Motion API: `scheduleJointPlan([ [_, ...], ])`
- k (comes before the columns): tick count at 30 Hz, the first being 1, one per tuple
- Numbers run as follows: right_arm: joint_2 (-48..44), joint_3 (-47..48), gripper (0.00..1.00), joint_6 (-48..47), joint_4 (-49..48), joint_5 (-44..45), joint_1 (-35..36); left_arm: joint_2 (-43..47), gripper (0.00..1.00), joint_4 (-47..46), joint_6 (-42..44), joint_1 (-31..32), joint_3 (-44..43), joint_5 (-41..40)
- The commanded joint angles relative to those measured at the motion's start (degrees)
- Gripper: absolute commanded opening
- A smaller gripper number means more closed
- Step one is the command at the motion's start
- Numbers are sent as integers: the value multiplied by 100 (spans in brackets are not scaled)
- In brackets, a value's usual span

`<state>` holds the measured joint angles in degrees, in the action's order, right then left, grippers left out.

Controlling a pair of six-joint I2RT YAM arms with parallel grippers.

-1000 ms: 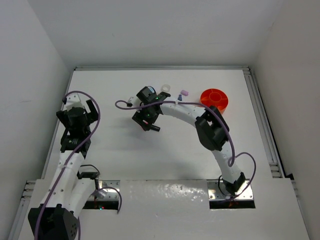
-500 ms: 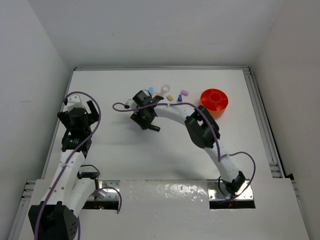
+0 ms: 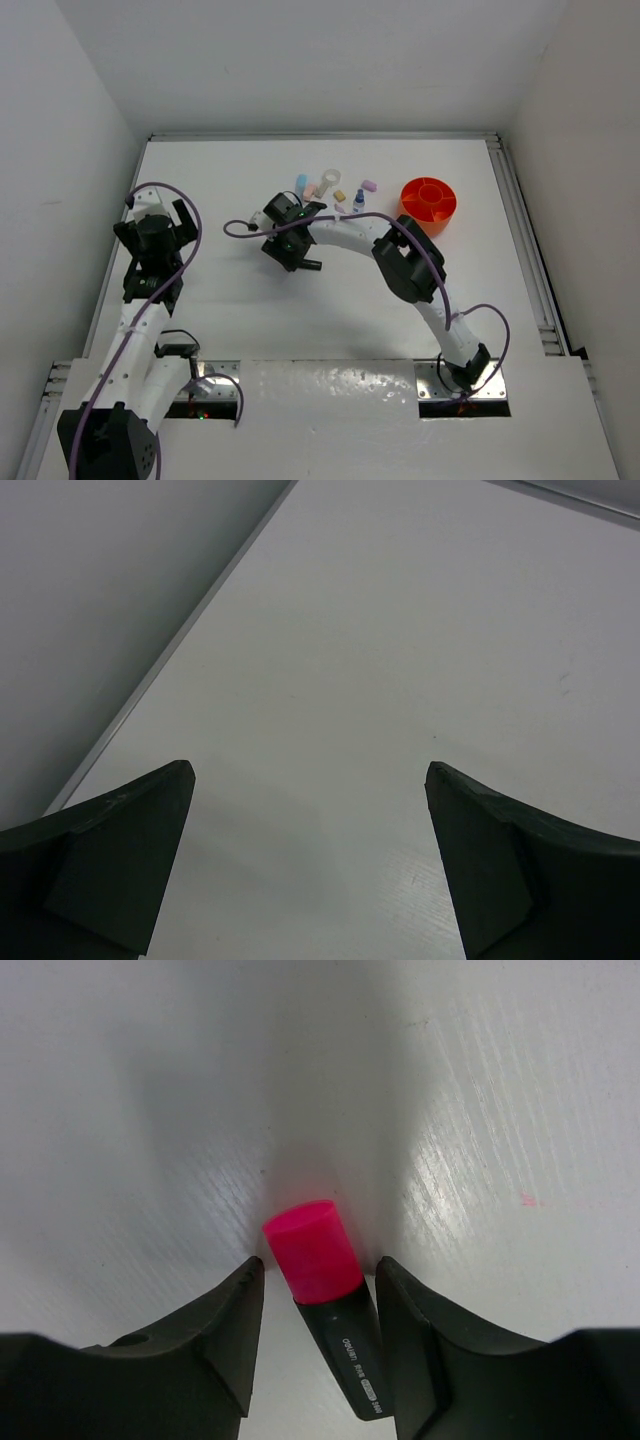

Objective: Sort the stationery into containers
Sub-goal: Pick up the pen from the center of the board.

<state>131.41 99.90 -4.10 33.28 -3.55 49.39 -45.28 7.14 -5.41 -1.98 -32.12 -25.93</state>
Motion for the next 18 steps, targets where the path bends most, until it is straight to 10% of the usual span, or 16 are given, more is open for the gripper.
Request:
scheduleJointPlan([
  [1, -142, -128, 47, -3, 179, 118, 1, 10, 99, -327, 136, -66, -31, 9],
  [9, -773, -357, 1, -74, 12, 329, 176, -16, 99, -485, 154, -75, -5, 79],
  [18, -2566, -857, 0, 874, -1040, -198, 63, 1, 99, -617, 189, -66, -66, 71],
])
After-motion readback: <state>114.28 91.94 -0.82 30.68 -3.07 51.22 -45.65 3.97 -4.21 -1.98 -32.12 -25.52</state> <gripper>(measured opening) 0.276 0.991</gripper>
